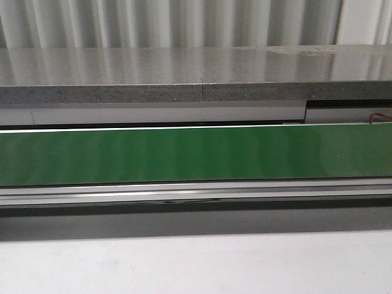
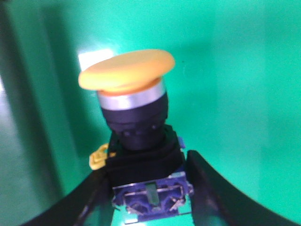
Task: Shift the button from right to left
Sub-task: 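Lift the button and carry it with the right gripper onto the belt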
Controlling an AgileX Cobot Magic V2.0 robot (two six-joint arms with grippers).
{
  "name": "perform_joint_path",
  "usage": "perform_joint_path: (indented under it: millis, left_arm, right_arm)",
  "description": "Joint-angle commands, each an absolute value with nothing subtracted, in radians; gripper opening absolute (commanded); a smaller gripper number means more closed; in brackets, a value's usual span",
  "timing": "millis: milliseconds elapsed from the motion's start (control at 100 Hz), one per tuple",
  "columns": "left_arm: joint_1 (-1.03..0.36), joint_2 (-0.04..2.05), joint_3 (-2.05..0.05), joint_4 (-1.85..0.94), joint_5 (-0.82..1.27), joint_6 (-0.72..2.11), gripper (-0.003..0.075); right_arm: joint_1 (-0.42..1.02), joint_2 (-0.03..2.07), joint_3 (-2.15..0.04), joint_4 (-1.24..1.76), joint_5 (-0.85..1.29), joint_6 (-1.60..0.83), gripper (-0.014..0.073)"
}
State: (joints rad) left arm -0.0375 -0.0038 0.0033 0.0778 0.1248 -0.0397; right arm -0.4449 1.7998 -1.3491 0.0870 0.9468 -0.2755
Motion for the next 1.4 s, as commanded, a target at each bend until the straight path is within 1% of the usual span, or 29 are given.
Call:
perform_joint_path:
  millis: [0, 150, 290, 540, 770, 810, 880, 940, 1060, 1110, 1229, 1389]
  left_arm:
    - [-0.038, -0.035, 0.042, 0.073, 0.048, -0.047, -0.002]
    - [-0.038, -0.035, 0.042, 0.073, 0.048, -0.047, -0.002]
    - [-0.038, -0.035, 0.042, 0.073, 0.048, -0.047, -0.002]
    - [-0.038, -0.035, 0.042, 0.073, 0.048, -0.047, -0.002]
    - [-0.038, -0.035, 0.042, 0.073, 0.048, -0.047, -0.002]
    - [-0.038, -0.035, 0.042, 0.073, 0.048, -0.047, -0.002]
    - [-0.038, -0.035, 0.042, 0.073, 0.048, -0.047, -0.002]
    - [-0.038, -0.035, 0.042, 0.073, 0.048, -0.047, -0.002]
    - [-0.038, -0.035, 0.042, 0.073, 0.048, -0.047, -0.002]
    - [-0.038, -0.035, 0.042, 0.073, 0.048, -0.047, -0.002]
    - [-0.038, -0.035, 0.042, 0.073, 0.048, -0.047, -0.002]
    - [-0.038, -0.035, 0.042, 0.073, 0.048, -0.047, -0.002]
  right_arm:
    - [-0.433, 1.711, -1.381, 0.108, 0.964, -0.239, 0.0246]
    - [-0.385, 1.687, -1.381, 0.116, 1.032, -0.223, 0.0246]
    - [-0.319, 1.687, -1.381, 0.127, 1.098, -0.154, 0.0246]
    - [-0.18, 1.701, -1.381, 0.139, 1.078, -0.082, 0.0246]
    - [-0.163, 1.743, -1.381, 0.142, 1.064, -0.059, 0.0258]
    - [-0.163, 1.743, -1.381, 0.142, 1.06, -0.059, 0.0277]
    - [-0.163, 1.743, -1.381, 0.142, 1.06, -0.059, 0.0337]
    - [-0.163, 1.743, -1.381, 0.143, 1.06, -0.059, 0.0419]
    - [-0.162, 1.738, -1.381, 0.167, 1.061, -0.087, 0.061]
    - [-0.158, 1.726, -1.381, 0.197, 1.062, -0.114, 0.0659]
    - [-0.139, 1.655, -1.381, 0.285, 1.073, -0.177, 0.0665]
    - [-0.115, 1.557, -1.381, 0.273, 1.094, -0.181, 0.0665]
